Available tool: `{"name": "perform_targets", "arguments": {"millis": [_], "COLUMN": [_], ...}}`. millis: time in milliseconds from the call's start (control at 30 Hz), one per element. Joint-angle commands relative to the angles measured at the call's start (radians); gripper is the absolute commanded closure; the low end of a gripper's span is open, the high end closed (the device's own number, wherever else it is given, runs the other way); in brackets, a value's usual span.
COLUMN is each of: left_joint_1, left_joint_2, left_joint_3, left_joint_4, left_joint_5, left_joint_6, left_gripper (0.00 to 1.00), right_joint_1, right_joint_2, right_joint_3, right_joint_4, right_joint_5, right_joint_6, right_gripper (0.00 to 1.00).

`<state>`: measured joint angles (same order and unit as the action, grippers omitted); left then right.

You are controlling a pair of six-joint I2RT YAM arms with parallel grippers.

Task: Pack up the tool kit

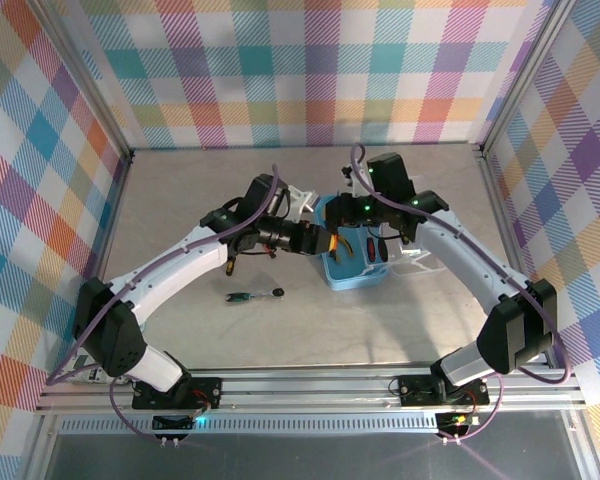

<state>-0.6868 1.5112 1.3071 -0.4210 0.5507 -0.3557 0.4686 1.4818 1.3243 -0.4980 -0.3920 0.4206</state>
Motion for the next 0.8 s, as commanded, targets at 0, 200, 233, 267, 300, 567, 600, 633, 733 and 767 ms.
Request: {"name": "perform_targets", "arguments": {"millis": [0,200,233,267,300,567,600,633,733,767], "left_joint_1": [0.014,0.175,0.211,0.239,0.265,0.295,0.291,0.283,0.252,0.239], "left_joint_2": [-0.059,-0.132,-0.123,-0.110,-0.092,0.000,0.000,-0.002,0.003,0.004], "left_joint_3": [0.061,0.025,0.024,0.028,0.033,0.009,-0.004,-0.015,-0.026,-0.028], "left_joint_4": [-0.114,-0.285,-0.322,-0.353,-0.389,-0.458,-0.447,-0.439,-0.445,-0.448], "left_joint_5": [-0.114,-0.295,-0.325,-0.355,-0.397,-0.542,-0.541,-0.549,-0.591,-0.606], "left_joint_6": [0.078,0.116,0.111,0.105,0.095,0.088,0.103,0.121,0.184,0.206], "left_gripper": [0.22,0.00,0.00,0.00,0.00,0.00,0.00,0.01,0.00,0.00], "right_joint_1": [-0.118,-0.311,-0.324,-0.331,-0.336,-0.340,-0.340,-0.340,-0.340,-0.341], "right_joint_2": [-0.064,-0.101,-0.092,-0.083,-0.075,0.041,0.056,0.068,0.099,0.108], "right_joint_3": [0.045,0.138,0.153,0.160,0.164,0.195,0.197,0.201,0.195,0.194], "right_joint_4": [-0.136,-0.371,-0.399,-0.413,-0.418,-0.409,-0.406,-0.404,-0.382,-0.375], "right_joint_5": [0.073,0.330,0.385,0.424,0.464,0.688,0.700,0.713,0.723,0.721], "right_joint_6": [-0.114,-0.345,-0.375,-0.392,-0.406,-0.472,-0.480,-0.483,-0.496,-0.497], "right_gripper": [1.00,1.00,1.00,1.00,1.00,1.00,1.00,1.00,1.00,1.00]}}
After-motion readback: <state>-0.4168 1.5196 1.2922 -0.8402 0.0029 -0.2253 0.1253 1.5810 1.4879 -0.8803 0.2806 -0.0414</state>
